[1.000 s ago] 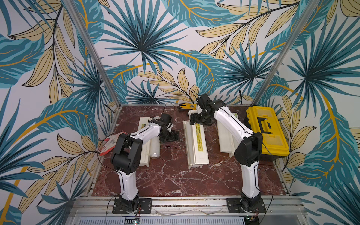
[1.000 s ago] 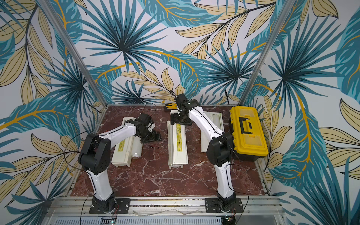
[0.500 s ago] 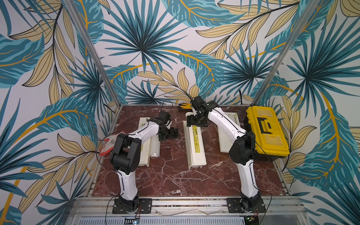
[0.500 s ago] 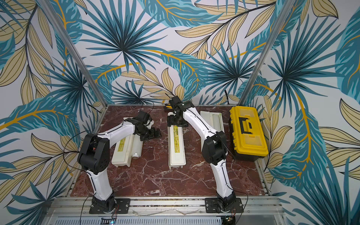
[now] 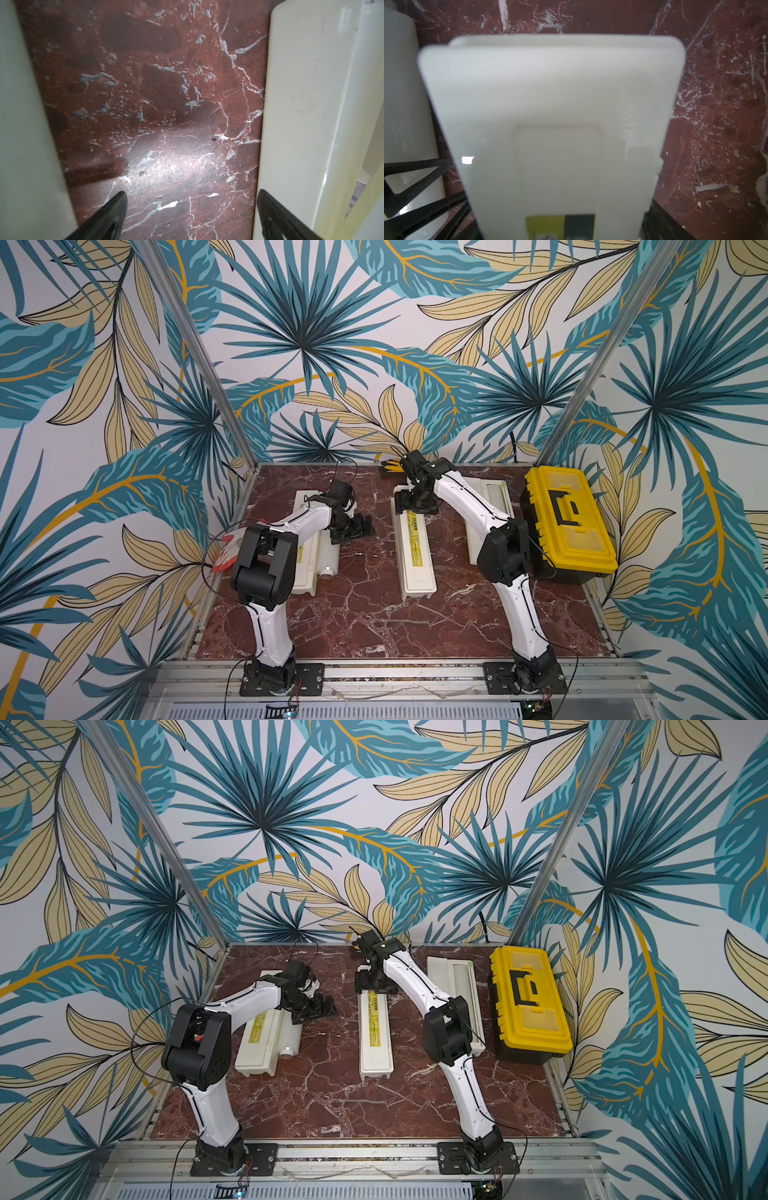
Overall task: Put plastic wrap rolls into dispensers
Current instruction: Close the lid on the plastic wrap cutting box.
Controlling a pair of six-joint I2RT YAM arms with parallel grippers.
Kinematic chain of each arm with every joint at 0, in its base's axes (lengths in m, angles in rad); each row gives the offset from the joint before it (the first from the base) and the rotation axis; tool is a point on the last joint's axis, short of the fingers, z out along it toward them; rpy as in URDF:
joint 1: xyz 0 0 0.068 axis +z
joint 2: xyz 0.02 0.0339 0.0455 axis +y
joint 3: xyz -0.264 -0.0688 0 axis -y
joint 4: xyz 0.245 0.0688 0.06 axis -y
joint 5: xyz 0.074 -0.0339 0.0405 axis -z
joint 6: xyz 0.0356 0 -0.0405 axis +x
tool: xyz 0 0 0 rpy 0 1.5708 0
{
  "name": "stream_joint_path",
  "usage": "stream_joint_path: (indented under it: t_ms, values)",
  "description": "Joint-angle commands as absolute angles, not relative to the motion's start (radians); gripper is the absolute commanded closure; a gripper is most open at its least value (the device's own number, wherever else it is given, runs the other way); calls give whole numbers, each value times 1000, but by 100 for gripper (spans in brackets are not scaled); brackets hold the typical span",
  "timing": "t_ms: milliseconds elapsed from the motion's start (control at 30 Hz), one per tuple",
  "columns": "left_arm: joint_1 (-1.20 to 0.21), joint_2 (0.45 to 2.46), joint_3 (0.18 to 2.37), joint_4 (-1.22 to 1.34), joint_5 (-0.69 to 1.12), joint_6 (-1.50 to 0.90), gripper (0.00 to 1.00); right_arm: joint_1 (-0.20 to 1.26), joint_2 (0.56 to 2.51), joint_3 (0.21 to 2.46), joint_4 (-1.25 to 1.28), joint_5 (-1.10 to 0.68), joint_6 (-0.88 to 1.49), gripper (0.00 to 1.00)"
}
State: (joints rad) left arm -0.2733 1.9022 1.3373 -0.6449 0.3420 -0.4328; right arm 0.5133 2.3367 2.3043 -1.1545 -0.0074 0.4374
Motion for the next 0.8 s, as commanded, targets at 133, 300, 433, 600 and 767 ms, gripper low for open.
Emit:
stream_joint_path:
  t_ms: [133, 300, 433, 600, 767]
  values:
    - [-250, 1909, 1301, -634, 355, -405, 2, 533, 2367, 2334, -1172, 0, 469, 19]
    - [-250, 1914, 1305, -630, 369, -407, 2, 538, 2380, 2335, -1172, 27, 479, 9]
    - [-253, 1921, 1305, -627, 389, -410, 2, 538, 2388, 2333, -1167, 29, 488, 1]
    - [-268, 1935, 1308, -626, 402, -411, 2, 540, 2379, 2333, -1159, 42, 497, 1]
    - [-287, 1951, 1317, -621, 411, -417, 2, 539, 2359, 2330, -1171, 46, 495, 1]
